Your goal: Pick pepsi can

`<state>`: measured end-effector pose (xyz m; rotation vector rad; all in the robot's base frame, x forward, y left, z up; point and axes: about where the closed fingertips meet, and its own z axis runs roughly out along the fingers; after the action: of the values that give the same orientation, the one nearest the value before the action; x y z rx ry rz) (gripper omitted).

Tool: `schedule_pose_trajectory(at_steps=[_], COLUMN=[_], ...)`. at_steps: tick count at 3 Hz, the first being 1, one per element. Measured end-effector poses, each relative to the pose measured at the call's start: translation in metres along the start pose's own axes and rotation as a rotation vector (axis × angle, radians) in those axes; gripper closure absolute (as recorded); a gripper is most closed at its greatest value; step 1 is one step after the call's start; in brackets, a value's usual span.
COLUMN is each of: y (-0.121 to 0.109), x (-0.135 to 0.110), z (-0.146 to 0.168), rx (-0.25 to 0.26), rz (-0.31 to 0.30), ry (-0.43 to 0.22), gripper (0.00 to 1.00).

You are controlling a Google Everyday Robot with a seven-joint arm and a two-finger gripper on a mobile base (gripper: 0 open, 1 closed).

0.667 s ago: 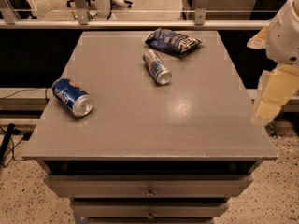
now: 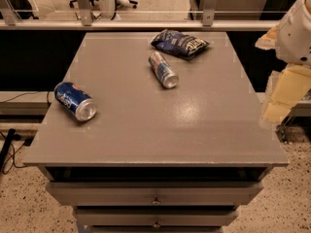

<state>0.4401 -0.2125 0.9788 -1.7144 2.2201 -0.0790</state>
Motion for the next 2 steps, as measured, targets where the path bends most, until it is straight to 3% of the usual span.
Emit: schedule_pose_trajectory(at_steps=[1,2], y=[-0.008,-0.026], x=[-0.042,-0.105], z=[0.013,0.035], rx=[-0.054,-0.1], rz=[0.021,0.076], ry=[-0.042,-0.075], gripper=[0.0,0.0])
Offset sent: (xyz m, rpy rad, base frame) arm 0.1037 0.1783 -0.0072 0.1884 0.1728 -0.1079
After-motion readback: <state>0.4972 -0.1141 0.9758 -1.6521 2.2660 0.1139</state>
